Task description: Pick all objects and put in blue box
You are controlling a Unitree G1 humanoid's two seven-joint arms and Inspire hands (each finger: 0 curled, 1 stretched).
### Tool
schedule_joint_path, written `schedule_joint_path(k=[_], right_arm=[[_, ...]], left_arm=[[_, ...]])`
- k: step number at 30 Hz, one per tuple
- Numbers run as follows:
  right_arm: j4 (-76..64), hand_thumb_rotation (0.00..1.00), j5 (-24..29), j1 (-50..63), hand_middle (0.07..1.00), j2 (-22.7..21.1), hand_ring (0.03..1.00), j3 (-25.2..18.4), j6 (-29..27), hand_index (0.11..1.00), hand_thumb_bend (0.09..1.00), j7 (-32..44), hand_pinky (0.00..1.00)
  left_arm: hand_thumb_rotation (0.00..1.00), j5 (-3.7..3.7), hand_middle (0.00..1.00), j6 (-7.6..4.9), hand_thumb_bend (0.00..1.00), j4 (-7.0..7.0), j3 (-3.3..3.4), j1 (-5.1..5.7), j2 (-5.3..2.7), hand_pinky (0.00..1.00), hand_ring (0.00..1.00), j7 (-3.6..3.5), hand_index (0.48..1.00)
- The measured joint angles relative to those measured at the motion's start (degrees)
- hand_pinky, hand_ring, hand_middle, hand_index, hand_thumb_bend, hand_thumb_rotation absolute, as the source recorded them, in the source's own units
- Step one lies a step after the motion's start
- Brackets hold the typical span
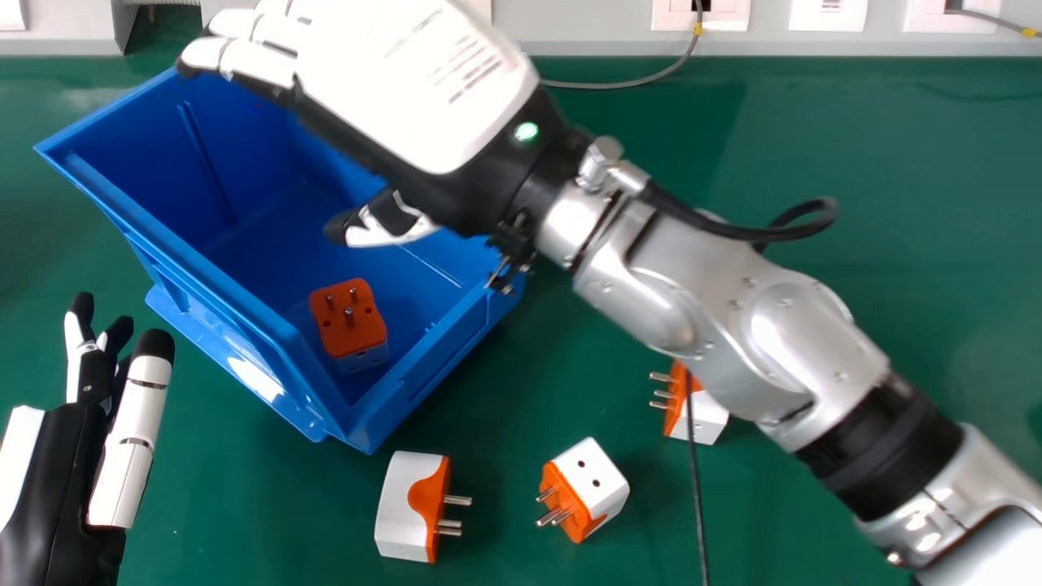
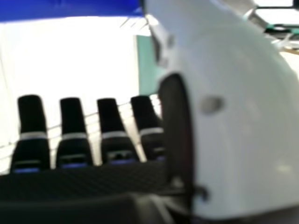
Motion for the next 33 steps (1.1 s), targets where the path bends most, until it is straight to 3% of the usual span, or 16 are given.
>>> schedule_joint_path(k=[4, 9, 15, 20, 26, 30, 33], right_arm=[[-3.1, 0.0, 0.8, 1.3, 0.82, -1.6, 0.792, -2.2, -1.6, 0.79, 0.485, 0.7, 0.68], [-11.3, 0.0, 4.3, 6.5, 0.822, -4.5, 0.791, -7.8, -3.6, 0.788, 0.479, 2.0, 0.67], [-22.1, 0.0, 9.0, 16.6, 0.824, -10.7, 0.794, -15.6, -4.4, 0.794, 0.629, 7.5, 0.69], [-31.9, 0.0, 11.3, 28.0, 0.843, -14.9, 0.828, -23.6, -1.8, 0.819, 0.676, 12.9, 0.73], [-36.3, 0.0, 12.1, 40.6, 0.84, -14.5, 0.82, -29.7, 1.4, 0.827, 0.708, 13.5, 0.71], [-36.6, 0.0, 12.1, 44.8, 0.838, -13.2, 0.812, -31.2, 3.2, 0.827, 0.717, 13.5, 0.7], [-36.6, 0.0, 12.1, 46.7, 0.84, -13.1, 0.812, -32.0, 4.2, 0.83, 0.716, 13.7, 0.7]], left_arm=[[1.0, -0.01, 0.99, -0.03, 0.41, 0.2, 0.12, 0.0, 0.02, 0.91, 0.97, -0.03, 1.0], [1.0, -0.02, 0.99, -0.14, 0.41, 0.22, 0.19, 0.23, 0.03, 0.9, 0.97, -0.1, 1.0], [1.0, -0.23, 0.99, -0.5, 0.42, 0.18, 0.29, 0.78, 0.02, 0.9, 0.96, -0.18, 1.0], [1.0, -0.28, 1.0, -0.65, 0.42, -0.11, 0.32, 1.76, 0.0, 0.9, 0.96, -0.24, 1.0], [1.0, -0.49, 0.99, -0.97, 0.43, -0.36, 0.53, 2.96, 0.01, 0.9, 0.96, -0.27, 1.0], [1.0, -0.49, 0.99, -1.56, 0.44, -0.36, 0.68, 3.12, 0.0, 0.9, 0.96, -0.26, 1.0], [1.0, -0.73, 1.0, -1.73, 0.44, -0.52, 0.83, 3.92, -0.05, 0.9, 0.96, -0.26, 1.0]])
